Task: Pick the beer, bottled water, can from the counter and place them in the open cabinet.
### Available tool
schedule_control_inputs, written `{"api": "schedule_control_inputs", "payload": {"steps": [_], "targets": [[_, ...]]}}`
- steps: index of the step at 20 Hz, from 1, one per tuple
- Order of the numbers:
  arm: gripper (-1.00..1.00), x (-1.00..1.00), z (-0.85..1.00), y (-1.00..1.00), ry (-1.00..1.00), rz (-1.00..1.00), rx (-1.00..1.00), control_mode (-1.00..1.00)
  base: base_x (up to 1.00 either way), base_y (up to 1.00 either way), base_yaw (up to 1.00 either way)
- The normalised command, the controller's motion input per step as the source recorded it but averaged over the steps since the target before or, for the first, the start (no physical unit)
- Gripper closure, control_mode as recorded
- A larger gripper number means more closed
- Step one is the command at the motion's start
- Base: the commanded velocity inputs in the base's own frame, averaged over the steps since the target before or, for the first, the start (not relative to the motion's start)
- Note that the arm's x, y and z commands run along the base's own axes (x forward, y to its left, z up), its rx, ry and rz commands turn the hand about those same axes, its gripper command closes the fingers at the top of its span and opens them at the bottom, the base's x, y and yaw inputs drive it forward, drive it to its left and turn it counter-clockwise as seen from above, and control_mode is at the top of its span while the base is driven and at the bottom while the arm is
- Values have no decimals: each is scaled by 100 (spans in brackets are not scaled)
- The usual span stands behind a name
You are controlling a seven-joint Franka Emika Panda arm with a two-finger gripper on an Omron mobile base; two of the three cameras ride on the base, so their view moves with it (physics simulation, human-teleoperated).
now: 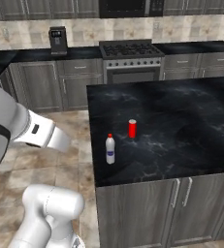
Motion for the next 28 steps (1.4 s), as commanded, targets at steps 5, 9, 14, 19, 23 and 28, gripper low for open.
{"api": "schedule_control_inputs", "payload": {"steps": [5, 9, 14, 19, 23, 28], "targets": [[-100, 16, -32, -7, 1, 0, 0, -100, 0, 0, 0], [-100, 22, -30, 0, 0, 0, 0, -100, 0, 0, 0], [-100, 24, -25, -1, 0, -1, 0, -100, 0, 0, 0], [-100, 35, -16, -5, 0, -1, 0, -100, 0, 0, 0], [-100, 40, -13, -2, 0, -2, 0, -100, 0, 0, 0], [-100, 28, -25, -1, 0, -1, 0, -100, 0, 0, 0]]}}
